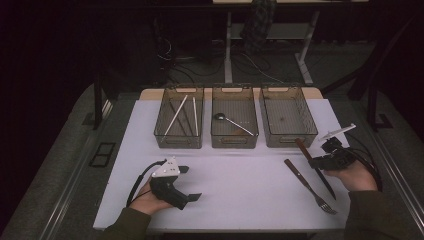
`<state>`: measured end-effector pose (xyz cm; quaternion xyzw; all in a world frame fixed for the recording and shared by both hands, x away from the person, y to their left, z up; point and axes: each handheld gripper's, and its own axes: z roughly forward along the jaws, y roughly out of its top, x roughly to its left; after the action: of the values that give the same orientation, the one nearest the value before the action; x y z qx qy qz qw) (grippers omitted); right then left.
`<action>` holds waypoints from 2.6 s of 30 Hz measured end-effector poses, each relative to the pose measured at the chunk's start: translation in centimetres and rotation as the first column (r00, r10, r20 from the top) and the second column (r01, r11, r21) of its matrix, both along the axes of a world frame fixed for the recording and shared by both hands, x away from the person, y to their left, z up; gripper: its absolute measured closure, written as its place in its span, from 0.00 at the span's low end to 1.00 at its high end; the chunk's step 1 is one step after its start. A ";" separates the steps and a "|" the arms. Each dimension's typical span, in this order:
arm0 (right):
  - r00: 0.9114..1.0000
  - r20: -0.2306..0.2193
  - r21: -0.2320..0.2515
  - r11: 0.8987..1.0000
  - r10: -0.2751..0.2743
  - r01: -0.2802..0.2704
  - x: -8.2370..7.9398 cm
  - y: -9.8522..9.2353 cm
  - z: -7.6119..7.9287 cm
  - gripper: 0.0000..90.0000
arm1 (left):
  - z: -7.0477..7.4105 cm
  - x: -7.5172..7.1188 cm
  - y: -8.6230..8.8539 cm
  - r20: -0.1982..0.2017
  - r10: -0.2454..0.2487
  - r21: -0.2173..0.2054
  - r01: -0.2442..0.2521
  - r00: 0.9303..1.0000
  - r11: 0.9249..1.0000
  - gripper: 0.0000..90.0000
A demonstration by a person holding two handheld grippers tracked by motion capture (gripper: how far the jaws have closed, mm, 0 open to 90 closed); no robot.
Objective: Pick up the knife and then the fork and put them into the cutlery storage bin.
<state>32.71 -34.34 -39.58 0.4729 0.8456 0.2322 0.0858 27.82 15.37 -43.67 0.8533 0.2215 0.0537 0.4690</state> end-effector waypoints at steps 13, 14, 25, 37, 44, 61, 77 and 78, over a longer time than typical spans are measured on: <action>0.991 0.130 0.135 0.991 -0.031 0.013 -0.6 -1.0 1.1 0.85 | 0.0 0.0 0.0 -0.002 -0.003 -0.001 0.003 1.000 1.000 0.00; 0.990 0.137 0.144 0.989 -0.031 0.011 -0.6 -1.1 1.1 0.85 | 0.0 0.0 0.0 -0.002 -0.004 0.000 0.004 1.000 1.000 0.00; 0.969 0.226 0.277 0.960 -0.100 0.035 -1.2 -2.4 1.3 0.85 | 0.0 0.0 0.0 -0.003 -0.007 -0.002 0.007 1.000 1.000 0.00; 0.912 0.382 0.382 0.924 -0.151 -0.007 -1.8 -3.0 1.6 0.85 | -0.1 0.0 0.0 -0.004 -0.007 -0.002 0.007 1.000 1.000 0.00; 0.886 0.435 0.391 0.920 -0.161 -0.025 -1.6 -2.5 2.2 0.85 | -0.1 0.0 0.0 -0.006 -0.003 -0.002 0.003 1.000 1.000 0.00; 0.827 0.525 0.387 0.922 -0.199 -0.024 2.0 -1.7 7.4 0.85 | -0.1 0.0 0.0 -0.006 -0.004 -0.002 0.004 1.000 1.000 0.00; 0.807 0.532 0.329 0.941 -0.259 0.085 8.0 0.0 8.2 0.85 | 0.0 -0.1 0.0 -0.007 -0.009 -0.008 0.009 1.000 1.000 0.00; 0.807 0.531 0.320 0.943 -0.258 0.091 8.3 0.1 8.0 0.85 | -0.1 -0.1 0.0 -0.008 -0.009 -0.009 0.009 1.000 1.000 0.00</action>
<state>41.01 -34.24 -31.62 0.4665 0.6928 0.4696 0.2862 27.75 15.35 -43.72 0.8524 0.2198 0.0470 0.4721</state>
